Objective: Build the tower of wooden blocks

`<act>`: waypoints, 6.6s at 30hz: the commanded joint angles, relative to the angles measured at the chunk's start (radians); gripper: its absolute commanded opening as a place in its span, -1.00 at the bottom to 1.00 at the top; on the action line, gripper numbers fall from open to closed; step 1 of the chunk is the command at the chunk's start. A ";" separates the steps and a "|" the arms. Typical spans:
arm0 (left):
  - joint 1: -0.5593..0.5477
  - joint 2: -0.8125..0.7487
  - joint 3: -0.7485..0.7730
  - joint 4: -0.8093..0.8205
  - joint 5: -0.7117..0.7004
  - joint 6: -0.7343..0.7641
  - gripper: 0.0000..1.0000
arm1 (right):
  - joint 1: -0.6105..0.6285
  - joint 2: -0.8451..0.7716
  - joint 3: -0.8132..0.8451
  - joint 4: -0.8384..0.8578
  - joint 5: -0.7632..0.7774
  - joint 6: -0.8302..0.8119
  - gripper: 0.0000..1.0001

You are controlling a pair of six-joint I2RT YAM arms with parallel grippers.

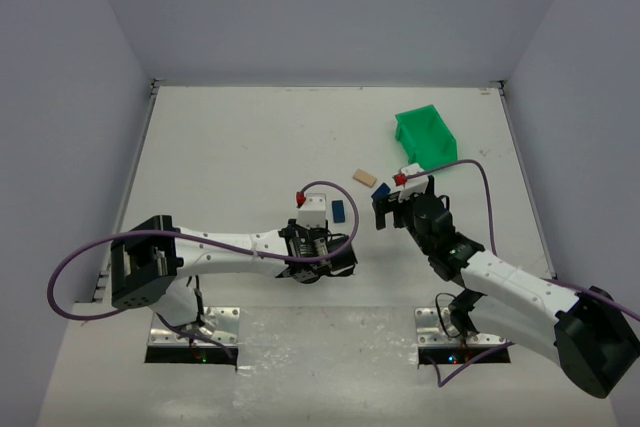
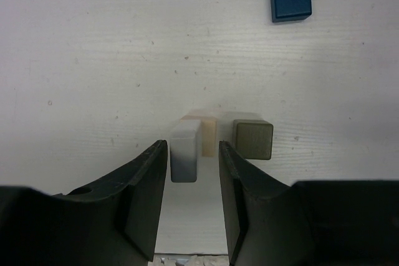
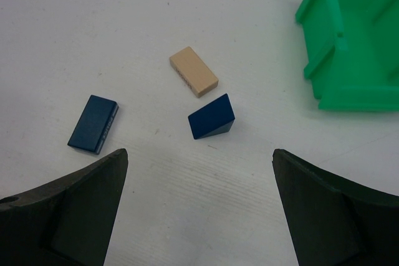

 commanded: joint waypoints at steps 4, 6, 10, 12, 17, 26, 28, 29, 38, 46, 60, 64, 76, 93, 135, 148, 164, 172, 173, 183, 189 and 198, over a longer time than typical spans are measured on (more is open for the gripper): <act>-0.014 -0.021 -0.010 0.032 -0.039 0.016 -0.27 | -0.003 -0.009 0.042 0.009 0.009 -0.001 0.97; -0.013 -0.024 -0.012 0.038 -0.042 0.023 -0.27 | -0.003 -0.005 0.047 0.004 0.011 -0.001 0.97; -0.013 -0.037 -0.024 0.062 -0.040 0.048 -0.27 | -0.004 0.005 0.056 -0.004 0.018 -0.001 0.97; -0.012 -0.045 -0.030 0.075 -0.039 0.054 -0.27 | -0.002 0.007 0.056 -0.006 0.019 -0.001 0.97; -0.012 -0.051 -0.037 0.085 -0.039 0.062 -0.26 | -0.003 0.009 0.060 -0.009 0.022 0.001 0.97; -0.014 -0.054 -0.040 0.104 -0.039 0.080 -0.26 | -0.002 0.009 0.059 -0.008 0.025 -0.001 0.97; -0.013 -0.054 -0.040 0.104 -0.039 0.081 -0.26 | -0.002 0.009 0.059 -0.008 0.025 -0.001 0.97; -0.013 -0.054 -0.041 0.104 -0.039 0.081 -0.26 | -0.002 0.011 0.060 -0.008 0.025 0.000 0.97; -0.014 -0.056 -0.043 0.103 -0.039 0.081 -0.26 | -0.003 0.017 0.060 -0.008 0.026 -0.001 0.97; -0.013 -0.060 -0.048 0.100 -0.040 0.072 -0.25 | -0.003 0.027 0.063 -0.009 0.025 0.000 0.97; -0.013 -0.176 -0.015 0.070 -0.020 0.141 0.21 | -0.003 0.030 0.067 -0.009 0.002 -0.002 0.97; -0.014 -0.217 -0.008 0.093 -0.015 0.186 0.57 | -0.004 0.026 0.068 -0.011 -0.019 -0.001 0.97; 0.215 -0.332 0.027 0.376 0.030 0.419 1.00 | -0.003 0.159 0.186 -0.071 -0.158 0.065 0.97; 0.669 -0.466 -0.242 0.696 0.323 0.455 1.00 | 0.093 0.711 0.567 -0.262 -0.096 0.249 0.97; 0.574 -0.362 -0.263 0.946 1.060 0.593 0.64 | 0.099 0.102 -0.064 0.577 -0.608 -0.116 -0.62; 0.511 -0.334 -0.240 0.944 1.013 0.577 -0.35 | 0.099 0.085 -0.077 0.577 -0.603 -0.121 -0.59; 0.386 -0.379 -0.189 0.793 0.708 0.584 -1.00 | 0.099 0.039 -0.020 0.349 -0.470 -0.094 0.97; 0.234 -0.396 -0.159 0.539 0.375 0.491 -1.00 | 0.098 -0.260 -0.098 0.157 -0.316 -0.052 0.97; 0.197 -0.393 -0.150 0.513 0.327 0.471 -1.00 | 0.098 -0.291 -0.105 0.137 -0.245 -0.037 0.97; 0.051 -0.328 -0.129 0.400 0.184 0.360 -1.00 | 0.097 -0.409 -0.161 0.102 0.108 0.017 0.97; 0.005 -0.280 -0.115 0.384 0.093 0.336 -1.00 | 0.096 -0.347 -0.142 0.103 0.177 0.016 0.97; -0.009 -0.184 -0.074 0.382 0.061 0.339 -1.00 | 0.098 -0.310 -0.131 0.102 0.201 0.014 0.97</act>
